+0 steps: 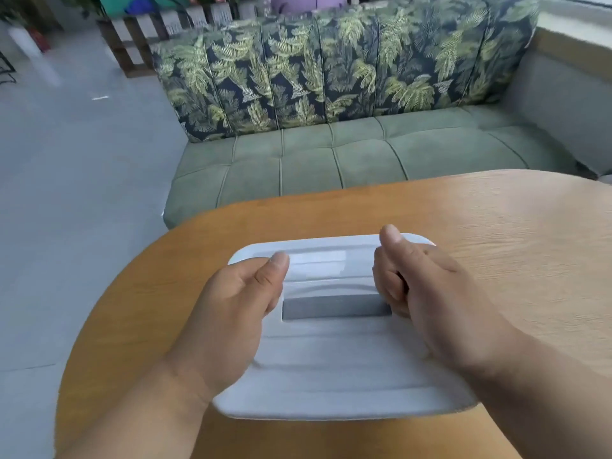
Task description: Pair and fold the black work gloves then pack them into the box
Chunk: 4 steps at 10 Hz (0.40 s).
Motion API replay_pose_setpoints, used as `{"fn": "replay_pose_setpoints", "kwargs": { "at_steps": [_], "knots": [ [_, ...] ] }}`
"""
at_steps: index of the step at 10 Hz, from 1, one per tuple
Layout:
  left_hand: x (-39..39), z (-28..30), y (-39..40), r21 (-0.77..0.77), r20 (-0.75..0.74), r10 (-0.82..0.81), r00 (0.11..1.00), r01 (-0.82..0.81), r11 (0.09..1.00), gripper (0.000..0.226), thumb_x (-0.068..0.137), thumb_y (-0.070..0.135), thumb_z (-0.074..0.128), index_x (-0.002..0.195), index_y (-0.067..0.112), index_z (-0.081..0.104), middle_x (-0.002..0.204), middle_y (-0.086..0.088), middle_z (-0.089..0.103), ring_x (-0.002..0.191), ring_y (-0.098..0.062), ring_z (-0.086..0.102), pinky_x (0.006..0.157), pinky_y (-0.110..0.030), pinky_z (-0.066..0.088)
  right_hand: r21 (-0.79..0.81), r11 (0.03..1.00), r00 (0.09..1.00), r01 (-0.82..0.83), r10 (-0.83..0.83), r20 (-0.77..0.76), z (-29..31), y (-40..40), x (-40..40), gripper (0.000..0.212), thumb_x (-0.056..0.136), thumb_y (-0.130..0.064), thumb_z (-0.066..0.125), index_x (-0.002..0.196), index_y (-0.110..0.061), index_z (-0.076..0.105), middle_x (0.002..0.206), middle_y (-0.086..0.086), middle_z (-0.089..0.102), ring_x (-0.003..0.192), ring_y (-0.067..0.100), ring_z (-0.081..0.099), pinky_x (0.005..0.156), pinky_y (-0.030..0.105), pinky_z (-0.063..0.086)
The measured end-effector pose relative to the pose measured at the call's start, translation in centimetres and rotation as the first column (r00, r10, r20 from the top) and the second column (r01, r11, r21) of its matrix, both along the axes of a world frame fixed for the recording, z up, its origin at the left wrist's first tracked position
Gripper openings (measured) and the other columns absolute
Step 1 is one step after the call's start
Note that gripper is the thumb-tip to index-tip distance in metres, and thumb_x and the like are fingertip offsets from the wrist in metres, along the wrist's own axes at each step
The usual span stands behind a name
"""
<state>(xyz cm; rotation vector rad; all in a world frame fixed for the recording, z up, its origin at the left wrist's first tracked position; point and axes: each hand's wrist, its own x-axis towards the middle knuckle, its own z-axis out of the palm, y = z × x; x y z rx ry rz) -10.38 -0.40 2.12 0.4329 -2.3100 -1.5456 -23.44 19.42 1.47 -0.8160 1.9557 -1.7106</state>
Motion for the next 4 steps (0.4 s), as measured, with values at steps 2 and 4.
{"fn": "replay_pose_setpoints", "kwargs": {
  "at_steps": [2, 4],
  "knots": [
    [0.4, 0.4, -0.1, 0.041, 0.029, -0.002, 1.0, 0.001, 0.999, 0.059, 0.095, 0.059, 0.049, 0.065, 0.012, 0.03, 0.067, -0.011, 0.023, 0.063, -0.026, 0.024, 0.059, -0.041, 0.022, 0.001, 1.0, 0.994, 0.004, -0.004, 0.112, 1.4, -0.3, 0.4, 0.067, 0.099, -0.061, 0.033, 0.064, -0.004, 0.031, 0.063, 0.012, 0.029, 0.063, 0.02, 0.028, 0.06, 0.025, 0.03],
    [-0.9, 4.1, 0.1, 0.016, 0.257, -0.042, 0.965, 0.04, 0.999, 0.062, 0.094, 0.067, 0.044, 0.067, 0.013, 0.031, 0.065, 0.001, 0.026, 0.064, -0.018, 0.027, 0.063, -0.038, 0.026, 0.252, 0.966, 0.954, -0.051, -0.028, 0.299, 6.5, -1.4, -0.9, 0.074, 0.093, -0.075, 0.035, 0.062, -0.008, 0.034, 0.06, 0.005, 0.031, 0.056, 0.017, 0.028, 0.056, 0.028, 0.027]
  ]
}}
